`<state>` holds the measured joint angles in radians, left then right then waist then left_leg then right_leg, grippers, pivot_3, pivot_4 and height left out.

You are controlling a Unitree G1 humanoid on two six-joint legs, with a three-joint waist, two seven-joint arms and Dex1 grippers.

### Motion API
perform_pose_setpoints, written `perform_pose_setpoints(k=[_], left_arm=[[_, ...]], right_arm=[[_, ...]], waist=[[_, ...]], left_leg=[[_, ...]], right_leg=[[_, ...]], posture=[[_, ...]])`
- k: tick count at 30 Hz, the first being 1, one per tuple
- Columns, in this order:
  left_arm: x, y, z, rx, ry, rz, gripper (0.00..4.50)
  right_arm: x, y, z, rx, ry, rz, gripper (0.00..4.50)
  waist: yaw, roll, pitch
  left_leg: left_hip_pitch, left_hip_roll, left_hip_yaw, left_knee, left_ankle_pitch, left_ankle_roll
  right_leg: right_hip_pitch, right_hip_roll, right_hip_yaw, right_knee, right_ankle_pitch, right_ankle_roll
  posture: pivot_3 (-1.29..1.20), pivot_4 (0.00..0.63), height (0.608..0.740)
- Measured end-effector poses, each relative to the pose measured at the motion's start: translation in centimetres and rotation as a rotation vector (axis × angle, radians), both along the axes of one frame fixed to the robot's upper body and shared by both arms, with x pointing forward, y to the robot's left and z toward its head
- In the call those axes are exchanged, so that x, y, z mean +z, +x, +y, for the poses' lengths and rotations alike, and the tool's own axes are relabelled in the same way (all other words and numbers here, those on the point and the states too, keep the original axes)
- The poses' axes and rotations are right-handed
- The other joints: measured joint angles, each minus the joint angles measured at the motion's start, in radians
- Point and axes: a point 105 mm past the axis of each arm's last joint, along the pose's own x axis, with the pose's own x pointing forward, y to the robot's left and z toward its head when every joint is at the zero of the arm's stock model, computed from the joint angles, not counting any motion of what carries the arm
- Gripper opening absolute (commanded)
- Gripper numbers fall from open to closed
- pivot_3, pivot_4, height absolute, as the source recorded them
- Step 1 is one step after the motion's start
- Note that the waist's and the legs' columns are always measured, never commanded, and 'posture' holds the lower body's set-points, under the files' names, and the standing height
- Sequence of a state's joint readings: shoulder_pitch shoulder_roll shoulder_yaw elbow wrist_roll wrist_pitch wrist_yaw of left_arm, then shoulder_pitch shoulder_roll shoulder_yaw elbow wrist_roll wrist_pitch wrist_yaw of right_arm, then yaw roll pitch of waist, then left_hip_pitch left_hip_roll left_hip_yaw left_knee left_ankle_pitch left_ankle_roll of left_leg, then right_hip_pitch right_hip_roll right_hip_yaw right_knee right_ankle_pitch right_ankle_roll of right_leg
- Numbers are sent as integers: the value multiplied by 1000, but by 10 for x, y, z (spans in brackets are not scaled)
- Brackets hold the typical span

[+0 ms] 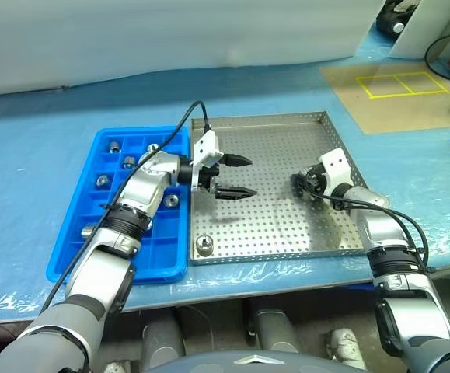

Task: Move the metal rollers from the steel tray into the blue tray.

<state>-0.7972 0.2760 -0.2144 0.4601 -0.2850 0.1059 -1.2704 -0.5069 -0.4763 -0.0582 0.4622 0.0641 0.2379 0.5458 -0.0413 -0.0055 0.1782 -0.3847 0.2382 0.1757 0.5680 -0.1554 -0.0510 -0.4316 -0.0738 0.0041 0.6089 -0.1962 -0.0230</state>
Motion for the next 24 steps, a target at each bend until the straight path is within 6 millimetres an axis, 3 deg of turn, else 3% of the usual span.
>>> perform_pose_setpoints(k=[4, 5, 16, 19, 24], left_arm=[[0, -2, 1, 7, 2, -3, 4245], [1, -2, 2, 8, 3, -5, 4245], [0, -2, 19, 52, 30, -16, 4245], [-3, -7, 33, 81, 59, -29, 4245], [-5, -14, 72, 182, 86, 7, 4245]], right_arm=[[-2, 0, 5, 19, 9, -3, 1756], [-2, 0, 5, 19, 9, -5, 1662], [1, 0, 27, 99, 11, -2, 1667], [10, -3, 47, 183, 37, -10, 1667], [46, -14, 95, 447, 70, -57, 1667]], waist=[[0, 0, 0], [0, 0, 0], [-1, 0, 0], [-2, 0, 0], [4, 1, 0]], left_leg=[[1, 0, 0, 0, 0, 0], [1, 0, 0, 0, 0, 0], [1, 1, 0, -2, 0, -1], [0, 2, 0, -4, 1, -2], [0, 3, 0, -6, 2, -3]], right_leg=[[1, 0, 0, 0, 0, 0], [1, 0, 0, 0, 0, 0], [0, 0, 0, -1, 0, 0], [-3, 0, 0, -1, 0, 0], [-5, 1, -2, 0, 0, 0]], posture=[[-386, 150, 740], [-386, 150, 740], [-354, 150, 740], [-341, 150, 740], [-204, 150, 740]])
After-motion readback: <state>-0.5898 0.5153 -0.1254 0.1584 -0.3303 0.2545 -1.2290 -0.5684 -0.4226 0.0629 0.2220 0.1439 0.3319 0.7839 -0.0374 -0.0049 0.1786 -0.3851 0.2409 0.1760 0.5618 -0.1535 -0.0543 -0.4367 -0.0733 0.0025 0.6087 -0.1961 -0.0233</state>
